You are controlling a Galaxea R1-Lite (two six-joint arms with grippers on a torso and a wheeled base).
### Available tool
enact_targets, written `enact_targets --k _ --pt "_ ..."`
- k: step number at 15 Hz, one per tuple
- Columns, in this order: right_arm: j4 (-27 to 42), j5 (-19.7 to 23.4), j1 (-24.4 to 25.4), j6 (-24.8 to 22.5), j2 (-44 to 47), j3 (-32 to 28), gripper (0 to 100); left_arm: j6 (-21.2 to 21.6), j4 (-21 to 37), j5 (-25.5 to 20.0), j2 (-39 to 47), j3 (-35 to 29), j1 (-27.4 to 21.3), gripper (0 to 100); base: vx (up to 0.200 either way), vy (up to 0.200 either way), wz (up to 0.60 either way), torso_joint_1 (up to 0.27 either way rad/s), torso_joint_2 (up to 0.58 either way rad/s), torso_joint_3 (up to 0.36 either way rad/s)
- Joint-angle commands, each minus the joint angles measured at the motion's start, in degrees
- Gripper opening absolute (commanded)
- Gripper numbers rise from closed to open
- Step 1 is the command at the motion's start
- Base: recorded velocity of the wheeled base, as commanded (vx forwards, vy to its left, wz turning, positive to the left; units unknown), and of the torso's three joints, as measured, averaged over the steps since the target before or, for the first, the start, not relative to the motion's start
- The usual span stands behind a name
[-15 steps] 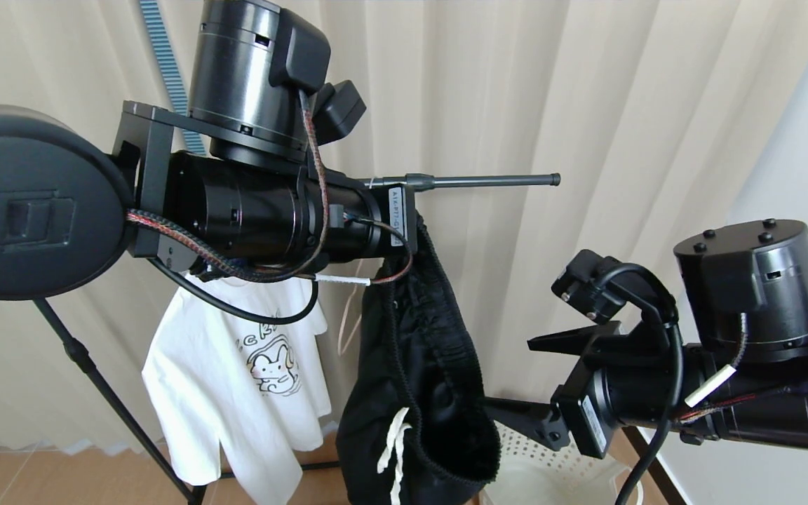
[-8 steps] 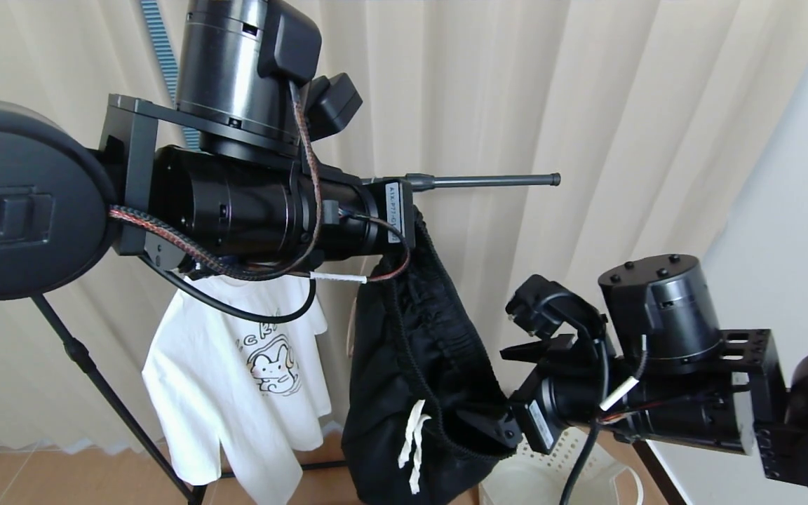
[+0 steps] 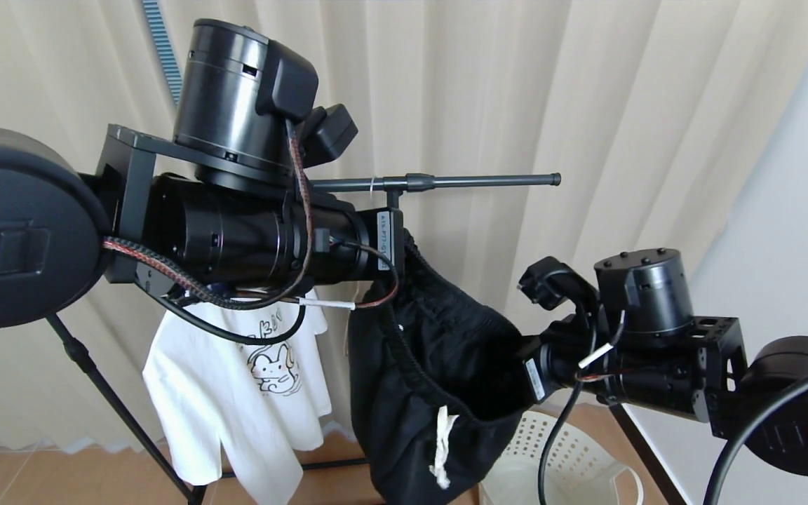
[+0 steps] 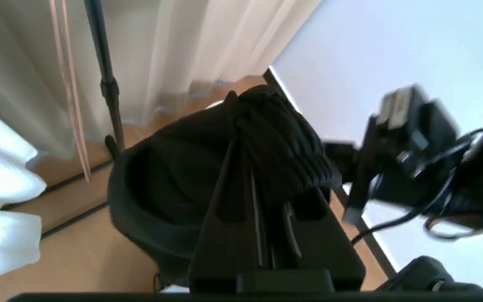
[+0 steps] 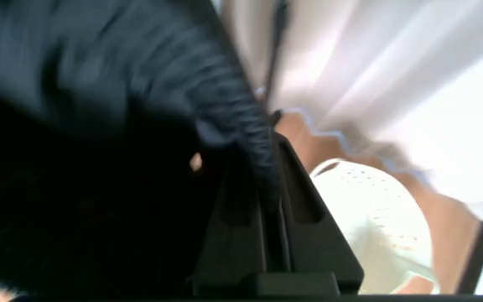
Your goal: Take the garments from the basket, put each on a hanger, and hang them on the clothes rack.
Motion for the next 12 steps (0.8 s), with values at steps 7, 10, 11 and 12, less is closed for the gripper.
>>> enact_targets --k 7,10,11,12 --pt "4.7 -3.1 -4.7 -1.9 -10.4 -3.4 0 0.5 -0.3 0.2 3.5 9.0 -1.5 0 0.000 0.000 0.00 0.000 0.00 0.000" --pt "4.7 -3.7 -4.8 -1.8 -10.4 -4.0 0 1.9 -0.3 0.3 2.7 11.2 -1.5 100 0.000 0.000 0.00 0.000 0.00 0.000" --pt "4.8 -4.0 -4.8 -1.8 -10.3 -4.1 0 2.2 -0.3 0.3 1.5 12.2 -1.4 100 0.000 0.000 0.00 0.000 0.00 0.000" --pt "4.7 -4.0 -4.8 -1.8 -10.3 -4.1 0 2.5 -0.3 0.3 -0.2 13.4 -1.1 100 0.000 0.000 0.00 0.000 0.00 0.000"
